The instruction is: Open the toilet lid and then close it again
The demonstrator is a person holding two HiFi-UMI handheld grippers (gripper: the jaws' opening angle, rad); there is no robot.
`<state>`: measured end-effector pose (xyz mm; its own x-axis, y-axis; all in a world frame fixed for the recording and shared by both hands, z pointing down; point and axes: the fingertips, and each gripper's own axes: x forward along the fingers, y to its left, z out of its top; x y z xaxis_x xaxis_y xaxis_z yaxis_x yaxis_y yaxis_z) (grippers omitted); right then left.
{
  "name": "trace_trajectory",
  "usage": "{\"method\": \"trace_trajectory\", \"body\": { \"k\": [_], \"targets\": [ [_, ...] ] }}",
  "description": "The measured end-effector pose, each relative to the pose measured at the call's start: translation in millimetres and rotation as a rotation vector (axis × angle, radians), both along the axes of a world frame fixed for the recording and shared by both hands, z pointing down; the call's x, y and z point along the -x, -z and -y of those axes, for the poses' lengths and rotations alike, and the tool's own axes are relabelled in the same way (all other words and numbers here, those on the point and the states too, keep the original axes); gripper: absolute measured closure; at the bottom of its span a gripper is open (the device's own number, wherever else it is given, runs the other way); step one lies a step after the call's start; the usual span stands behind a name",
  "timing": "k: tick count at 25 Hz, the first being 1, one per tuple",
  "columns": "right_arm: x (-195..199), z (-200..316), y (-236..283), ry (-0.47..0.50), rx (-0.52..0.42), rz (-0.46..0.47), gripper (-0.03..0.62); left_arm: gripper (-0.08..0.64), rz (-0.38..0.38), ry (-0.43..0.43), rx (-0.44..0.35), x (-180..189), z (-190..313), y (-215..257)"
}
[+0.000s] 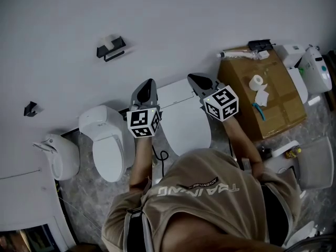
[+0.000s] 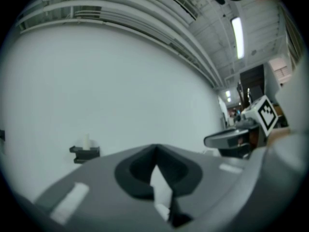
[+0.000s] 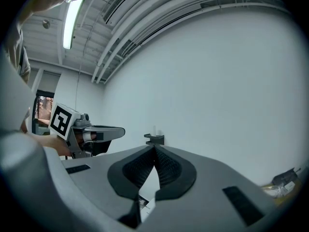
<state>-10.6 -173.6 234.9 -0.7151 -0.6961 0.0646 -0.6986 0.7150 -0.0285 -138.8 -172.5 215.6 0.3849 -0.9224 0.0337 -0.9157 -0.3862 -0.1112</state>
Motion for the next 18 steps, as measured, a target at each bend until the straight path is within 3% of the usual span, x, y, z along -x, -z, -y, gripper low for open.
{"method": "trace_trajectory", "body": {
  "k": [9, 18],
  "targets": [
    [5.3, 25.3, 14.5, -0.005, -0.047, 0.000, 0.580, 0.555, -0.001, -0.008, -0.058, 5.3, 25.9, 18.7],
    [11.8, 55.1, 13.5, 0.000, -0.039, -0.014, 0.578, 0.555, -0.014, -0.010, -0.042, 9.4, 56.7, 14.9]
  ]
}}
